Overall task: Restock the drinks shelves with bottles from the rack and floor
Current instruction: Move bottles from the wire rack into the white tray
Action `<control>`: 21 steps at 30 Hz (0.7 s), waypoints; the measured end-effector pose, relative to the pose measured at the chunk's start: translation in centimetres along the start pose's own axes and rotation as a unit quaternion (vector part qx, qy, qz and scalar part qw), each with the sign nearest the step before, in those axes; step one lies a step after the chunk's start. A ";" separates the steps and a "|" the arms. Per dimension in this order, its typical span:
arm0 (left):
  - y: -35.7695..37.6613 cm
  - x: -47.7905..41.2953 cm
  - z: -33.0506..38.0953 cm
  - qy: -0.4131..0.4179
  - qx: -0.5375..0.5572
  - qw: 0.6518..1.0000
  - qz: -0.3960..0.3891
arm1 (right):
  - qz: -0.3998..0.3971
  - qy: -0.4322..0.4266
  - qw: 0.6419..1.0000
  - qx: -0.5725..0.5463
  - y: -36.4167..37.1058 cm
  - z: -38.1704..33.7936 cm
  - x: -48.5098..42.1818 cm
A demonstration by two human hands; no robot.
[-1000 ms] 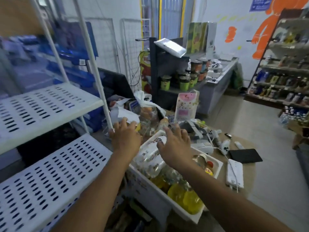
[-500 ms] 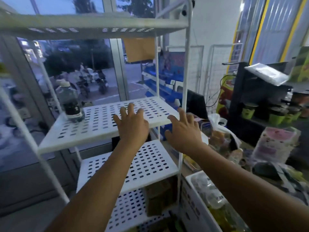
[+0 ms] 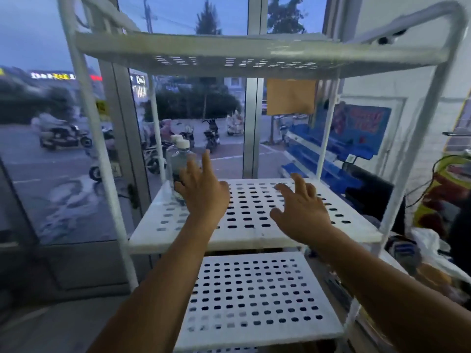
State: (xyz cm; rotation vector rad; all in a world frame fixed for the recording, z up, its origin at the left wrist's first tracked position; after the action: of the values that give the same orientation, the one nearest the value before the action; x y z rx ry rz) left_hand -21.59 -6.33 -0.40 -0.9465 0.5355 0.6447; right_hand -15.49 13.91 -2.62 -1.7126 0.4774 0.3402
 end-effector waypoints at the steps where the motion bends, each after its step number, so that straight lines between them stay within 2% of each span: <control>1: 0.2 -1.2 -1.0 -0.022 0.027 0.999 0.024 | 0.000 -0.007 1.000 0.001 0.6 -0.8 -1.1; 4: 1.3 -4.3 -4.0 -0.087 0.112 0.987 0.068 | 0.001 -0.025 1.000 -0.010 2.5 -3.4 -4.0; 9: 4.3 -6.3 -8.6 -0.180 0.161 0.970 0.030 | -0.007 -0.051 0.997 -0.060 5.9 -8.1 -8.1; 13: 4.6 -7.3 -8.9 -0.173 0.222 0.959 0.033 | 0.000 -0.045 0.988 -0.149 7.7 -11.1 -11.5; 16: 3.9 -7.5 -9.4 -0.160 0.257 0.952 0.046 | -0.016 0.014 0.964 -0.265 9.4 -12.7 -13.8; 18: 3.2 -6.8 -10.2 -0.160 0.262 0.950 0.063 | -0.056 0.046 0.938 -0.340 11.0 -14.1 -14.9; 21: 1.7 -5.4 -11.0 -0.165 0.257 0.947 0.100 | -0.121 0.045 0.910 -0.394 13.2 -17.1 -15.9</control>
State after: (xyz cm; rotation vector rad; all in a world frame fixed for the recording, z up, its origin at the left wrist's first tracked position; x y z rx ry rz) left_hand -28.06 -16.55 -3.09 -0.2839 0.4693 0.7774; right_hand -36.44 -2.83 -3.08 -2.5572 0.1841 0.2902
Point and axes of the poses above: each hand's wrist, its own x-axis away from the middle knuckle, its own y-axis out of the palm, z = x × y, the point moved 6 cm from there along -x, towards the middle knuckle, and after that the axes turned 11 degrees about z, right-handed, at the moved point
